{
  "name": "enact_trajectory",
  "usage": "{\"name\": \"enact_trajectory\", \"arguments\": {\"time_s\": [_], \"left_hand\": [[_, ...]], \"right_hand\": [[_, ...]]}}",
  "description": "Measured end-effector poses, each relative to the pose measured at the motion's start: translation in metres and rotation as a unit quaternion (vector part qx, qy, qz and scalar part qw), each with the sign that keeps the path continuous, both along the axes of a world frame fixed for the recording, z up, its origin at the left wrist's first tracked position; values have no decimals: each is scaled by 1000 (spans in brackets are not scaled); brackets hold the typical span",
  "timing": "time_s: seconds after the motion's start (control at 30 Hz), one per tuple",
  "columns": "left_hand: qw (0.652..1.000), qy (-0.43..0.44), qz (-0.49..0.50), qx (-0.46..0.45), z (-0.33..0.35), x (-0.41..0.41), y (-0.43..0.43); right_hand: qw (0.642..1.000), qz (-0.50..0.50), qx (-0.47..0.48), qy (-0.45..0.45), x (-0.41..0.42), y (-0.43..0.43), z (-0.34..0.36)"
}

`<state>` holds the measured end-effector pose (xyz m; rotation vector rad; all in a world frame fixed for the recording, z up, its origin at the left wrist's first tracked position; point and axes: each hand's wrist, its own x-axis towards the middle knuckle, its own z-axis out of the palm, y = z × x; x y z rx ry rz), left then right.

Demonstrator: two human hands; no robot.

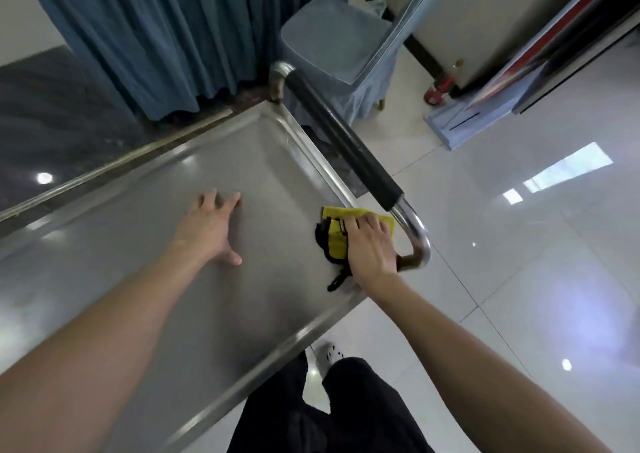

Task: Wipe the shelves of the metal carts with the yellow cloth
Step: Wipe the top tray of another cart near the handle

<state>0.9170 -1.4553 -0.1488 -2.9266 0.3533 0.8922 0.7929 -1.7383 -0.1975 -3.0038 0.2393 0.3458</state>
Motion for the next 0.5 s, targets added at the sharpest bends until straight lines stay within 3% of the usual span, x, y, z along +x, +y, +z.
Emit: {"name": "enact_trajectory", "arguments": {"time_s": [0.27, 0.5], "left_hand": [[999, -30, -6, -29, 0, -2, 10], [997, -33, -7, -63, -8, -3, 22]], "right_hand": [[995, 54, -6, -78, 93, 28, -4], [983, 126, 35, -126, 223, 79, -12]]}}
